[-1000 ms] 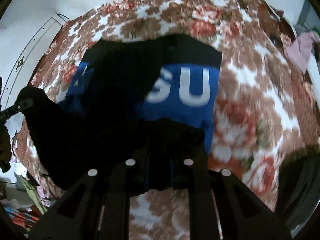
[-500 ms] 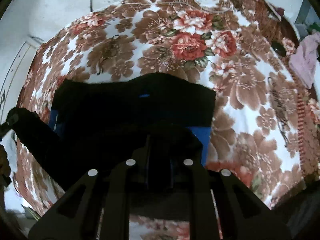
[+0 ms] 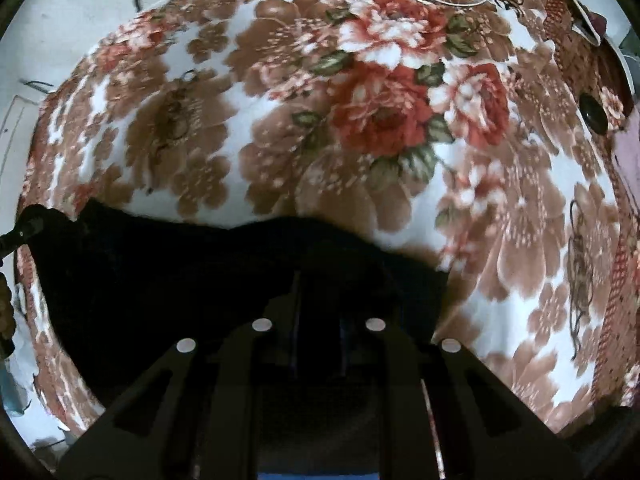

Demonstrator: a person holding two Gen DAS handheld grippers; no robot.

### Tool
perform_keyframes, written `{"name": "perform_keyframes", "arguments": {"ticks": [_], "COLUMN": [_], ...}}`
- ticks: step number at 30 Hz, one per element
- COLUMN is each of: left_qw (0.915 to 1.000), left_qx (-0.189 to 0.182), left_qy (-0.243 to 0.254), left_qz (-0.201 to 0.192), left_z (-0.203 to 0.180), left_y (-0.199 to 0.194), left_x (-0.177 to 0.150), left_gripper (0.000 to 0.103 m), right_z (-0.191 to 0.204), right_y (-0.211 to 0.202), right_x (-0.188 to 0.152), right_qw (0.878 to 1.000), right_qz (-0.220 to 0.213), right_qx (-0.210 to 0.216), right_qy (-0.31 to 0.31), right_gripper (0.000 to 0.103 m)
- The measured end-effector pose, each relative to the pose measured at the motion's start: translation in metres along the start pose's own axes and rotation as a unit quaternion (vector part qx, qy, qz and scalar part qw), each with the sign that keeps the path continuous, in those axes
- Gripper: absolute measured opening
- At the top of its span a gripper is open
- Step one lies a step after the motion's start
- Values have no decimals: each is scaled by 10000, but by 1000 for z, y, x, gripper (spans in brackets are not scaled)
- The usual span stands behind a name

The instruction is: Fold large clothes

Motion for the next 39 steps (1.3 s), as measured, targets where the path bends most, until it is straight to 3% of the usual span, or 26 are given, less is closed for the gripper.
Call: {"name": "perform_keyframes", "arguments": {"ticks": [5,9,11,13,15,16,17,20,23,24,26,27,31,33,35,38,39], "left_qw": [9951,9930,9926,9919,9915,9913,9912,9937,9943,9913,9770,9728,9611,9507,9439,9530,9555], "left_qx": [-15,-235,-356,-433,-512,-520,-496,-133,893,1175,1835,1967,2096,2295,2429,2153,2081], "left_qy": [-954,-1134,-1143,-1176,-1196,-1210,-1227,-1078,-233,94,882,1061,1730,2043,2203,2096,2052], "left_qz": [265,244,214,197,89,31,-47,-264,-527,-589,-630,-612,-499,-427,-381,-379,-399], "left_z": [61,66,64,64,64,64,66,72,74,74,73,75,72,72,71,72,71], "left_y": [45,55,51,43,30,23,16,-4,-21,-24,-21,-19,-2,10,19,31,34], "left_x": [8,5,5,4,3,3,2,3,5,5,2,0,-6,-7,-9,-6,-6], "left_gripper": [20,27,34,53,64,69,76,77,79,82,82,82,82,82,82,81,72], "right_z": [-24,-33,-34,-36,-36,-35,-39,-45,-56,-58,-61,-62,-60,-61,-59,-57,-56], "right_y": [49,65,57,46,33,26,13,-7,-11,-10,0,8,31,45,57,67,70], "right_x": [23,22,21,17,14,14,15,18,19,19,15,13,2,-2,-3,1,2], "right_qw": [9985,9968,9955,9934,9931,9931,9945,9964,9983,9981,9968,9958,9871,9757,9736,9809,9834], "right_qz": [282,493,452,470,425,351,157,-76,-365,-499,-686,-747,-910,-1053,-1052,-1045,-1037], "right_qx": [264,514,754,1004,1073,1112,1028,849,430,256,-81,-236,-776,-1358,-1422,-1129,-1013], "right_qy": [389,362,362,296,187,156,79,-42,-165,-239,-398,-472,-1062,-1361,-1441,-1194,-1096], "right_gripper": [17,28,43,54,78,98,99,98,98,98,98,98,98,98,98,97,93]}}
Point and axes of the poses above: each gripper's, at about its wrist camera, not at the fingertips, and y roughly the way its jaws point, z to its left, x to its top, the point moved 7 cm from there along y, roughly the way its jaws point, and after that the axes turned 4 degrees about y, right-handed, at the moved point
